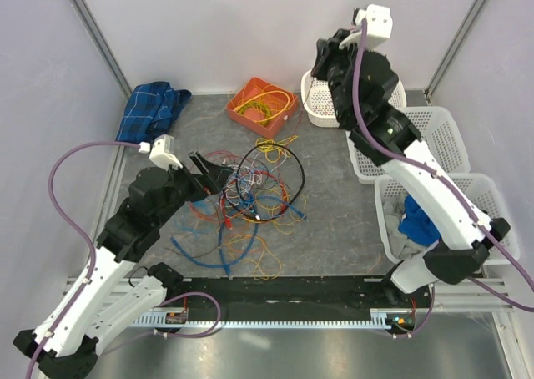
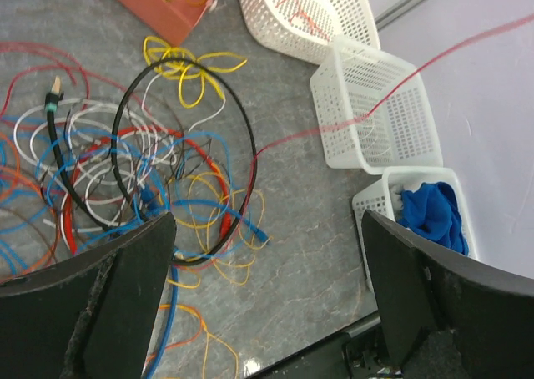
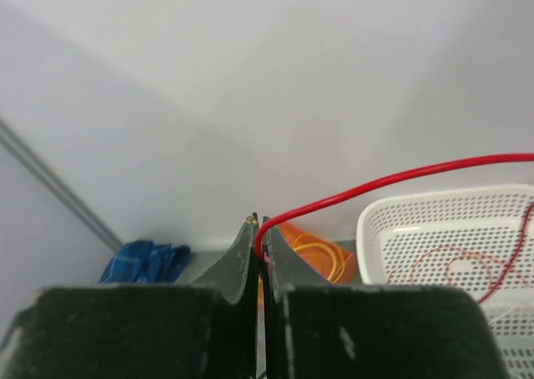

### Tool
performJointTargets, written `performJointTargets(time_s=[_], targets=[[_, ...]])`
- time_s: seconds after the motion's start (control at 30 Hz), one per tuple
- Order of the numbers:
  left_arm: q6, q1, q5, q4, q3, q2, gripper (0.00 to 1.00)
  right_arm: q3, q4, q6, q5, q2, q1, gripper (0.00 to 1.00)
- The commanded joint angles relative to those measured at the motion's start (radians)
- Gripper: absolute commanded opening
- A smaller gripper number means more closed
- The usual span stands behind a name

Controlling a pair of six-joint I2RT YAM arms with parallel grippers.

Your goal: Untangle the cables

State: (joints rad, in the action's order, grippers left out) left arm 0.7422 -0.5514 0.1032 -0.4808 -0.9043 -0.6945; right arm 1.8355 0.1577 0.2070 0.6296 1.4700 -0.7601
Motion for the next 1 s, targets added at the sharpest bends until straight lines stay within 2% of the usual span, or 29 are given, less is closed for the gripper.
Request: performJointTargets(time_s=[0.0,0.07,0.27,0.37,0.4,0.47,0.63,0.67,0.8,0.97], targets=[[0.08,0.002,-0.005,0.008,0.085,0.033,1.0,0.22,0.114,0.018,0.021,0.105,0.059,0.0],[0.094,0.002,-0.017,0.01,0.108,0.042,1.0,0.322,0.131,0.028,0.022,0.137,0.079,0.0],[0.12,0.002,-0.046,0.06,0.209,0.072,0.99,0.478,0.128,0.048,-0.019,0.204,0.087,0.0],[0.097,-0.001,-0.086,0.209,0.278,0.093,1.0,0.476,0.158,0.104,-0.07,0.191,0.088,0.0],[0.059,-0.004,-0.136,0.281,0.3,0.101,1.0,0.469,0.164,0.12,-0.079,0.176,0.087,0.0],[0.01,-0.03,-0.152,0.433,0.324,0.099,1.0,0.434,0.181,0.155,-0.109,0.158,0.088,0.0],[-0.213,-0.125,-0.117,0.476,0.156,-0.011,1.0,0.358,0.224,0.21,-0.163,0.092,0.087,0.0],[-0.248,-0.136,-0.117,0.543,0.113,-0.046,1.0,0.331,0.224,0.221,-0.178,0.084,0.087,0.0],[-0.4,-0.166,-0.203,0.746,0.071,-0.151,1.0,0.289,0.247,0.261,-0.25,0.056,0.087,0.0],[-0.538,-0.171,-0.27,0.794,0.002,-0.301,1.0,0.226,0.264,0.296,-0.317,0.013,0.088,0.0]])
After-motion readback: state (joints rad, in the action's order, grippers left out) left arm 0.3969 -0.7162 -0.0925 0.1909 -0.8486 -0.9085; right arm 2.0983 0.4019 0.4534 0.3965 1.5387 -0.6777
